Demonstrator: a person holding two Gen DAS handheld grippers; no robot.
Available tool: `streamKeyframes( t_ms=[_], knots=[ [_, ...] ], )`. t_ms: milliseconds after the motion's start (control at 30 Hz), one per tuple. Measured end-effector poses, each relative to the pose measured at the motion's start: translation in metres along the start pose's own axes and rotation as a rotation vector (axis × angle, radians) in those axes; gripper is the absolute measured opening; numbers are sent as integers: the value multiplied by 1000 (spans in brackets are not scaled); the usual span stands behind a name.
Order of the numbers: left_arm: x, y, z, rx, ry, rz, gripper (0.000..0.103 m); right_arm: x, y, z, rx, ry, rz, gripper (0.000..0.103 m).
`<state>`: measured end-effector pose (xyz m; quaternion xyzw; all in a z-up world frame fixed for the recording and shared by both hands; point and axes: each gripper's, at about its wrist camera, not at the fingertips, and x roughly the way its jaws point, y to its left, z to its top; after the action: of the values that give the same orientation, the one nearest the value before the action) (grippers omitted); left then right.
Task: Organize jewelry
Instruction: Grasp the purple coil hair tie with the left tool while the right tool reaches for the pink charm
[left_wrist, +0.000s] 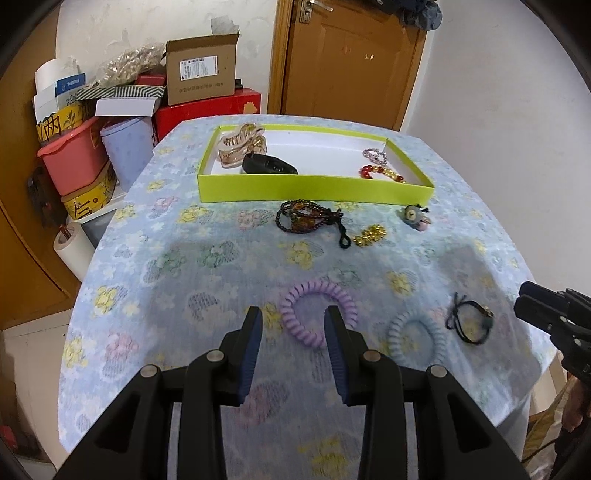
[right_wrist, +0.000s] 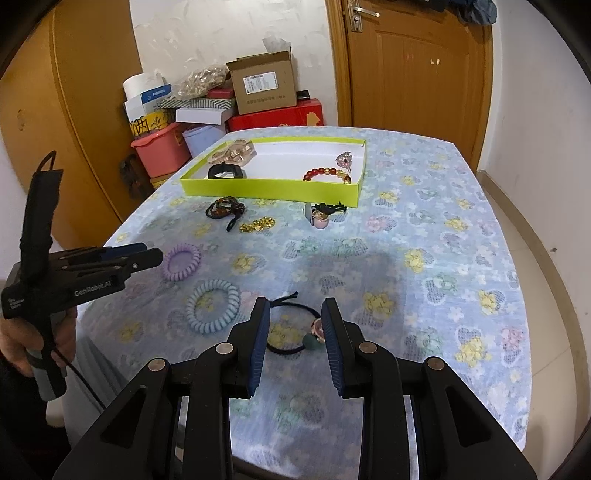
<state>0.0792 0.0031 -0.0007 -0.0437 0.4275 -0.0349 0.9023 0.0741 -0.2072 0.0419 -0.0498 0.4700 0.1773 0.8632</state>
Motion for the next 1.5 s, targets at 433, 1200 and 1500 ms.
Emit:
streamKeyframes(
  t_ms=[433, 1200, 1500],
  knots=[
    [25, -7, 4, 62, 15, 72, 17, 31, -11, 25, -12, 13, 2, 30],
    [32, 3, 13, 47, -8, 55, 10, 81, -26, 56, -42, 34, 37, 30],
    [35, 7, 16, 37, -11, 38, 10, 120, -21, 78, -91, 71, 38, 30]
  ],
)
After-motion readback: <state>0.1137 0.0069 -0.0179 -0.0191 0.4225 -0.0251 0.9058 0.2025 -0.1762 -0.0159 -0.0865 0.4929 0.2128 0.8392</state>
